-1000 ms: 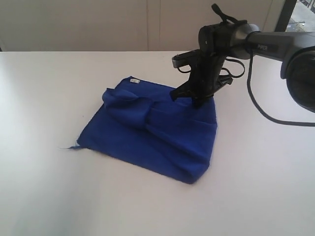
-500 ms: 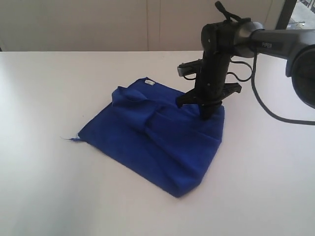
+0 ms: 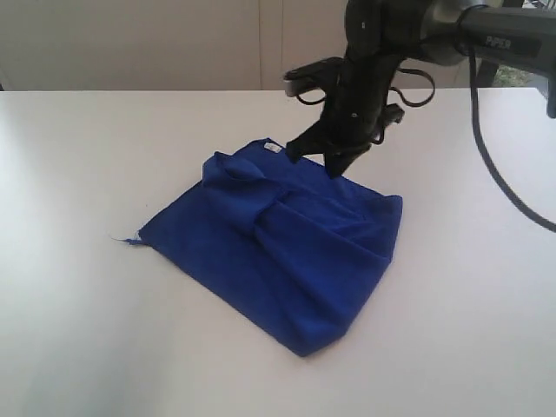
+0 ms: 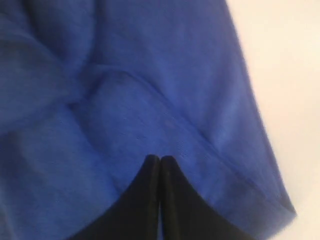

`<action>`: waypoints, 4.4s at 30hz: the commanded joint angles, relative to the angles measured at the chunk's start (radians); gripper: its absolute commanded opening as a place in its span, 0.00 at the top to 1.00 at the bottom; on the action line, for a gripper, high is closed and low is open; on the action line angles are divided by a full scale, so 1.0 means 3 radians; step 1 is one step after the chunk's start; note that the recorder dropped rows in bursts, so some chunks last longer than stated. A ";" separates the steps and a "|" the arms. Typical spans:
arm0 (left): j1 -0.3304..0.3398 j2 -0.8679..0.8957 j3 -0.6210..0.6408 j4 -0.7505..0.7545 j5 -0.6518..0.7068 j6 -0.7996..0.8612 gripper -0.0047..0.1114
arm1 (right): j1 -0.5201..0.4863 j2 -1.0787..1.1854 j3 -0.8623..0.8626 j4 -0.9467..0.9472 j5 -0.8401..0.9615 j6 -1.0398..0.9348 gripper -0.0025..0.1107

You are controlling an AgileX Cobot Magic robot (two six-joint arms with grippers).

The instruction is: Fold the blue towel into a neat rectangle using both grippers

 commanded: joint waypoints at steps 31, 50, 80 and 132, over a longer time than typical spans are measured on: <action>0.0009 -0.0025 -0.0016 -0.0002 0.0011 -0.0018 0.96 | 0.1120 0.0514 0.0004 0.0660 -0.0684 -0.0701 0.98; 0.0009 -0.0025 -0.0016 -0.0002 0.0011 -0.0018 0.96 | 0.1120 0.0820 0.0004 0.0737 -0.1815 -0.0059 0.98; 0.0009 -0.0025 -0.0016 -0.0002 0.0011 -0.0018 0.96 | 0.0972 0.0129 -0.0237 0.0486 -0.0930 0.0302 0.98; 0.0009 -0.0025 -0.0016 -0.0002 0.0011 -0.0018 0.96 | -0.0247 -0.0348 0.1625 0.0039 -0.0524 0.0604 0.98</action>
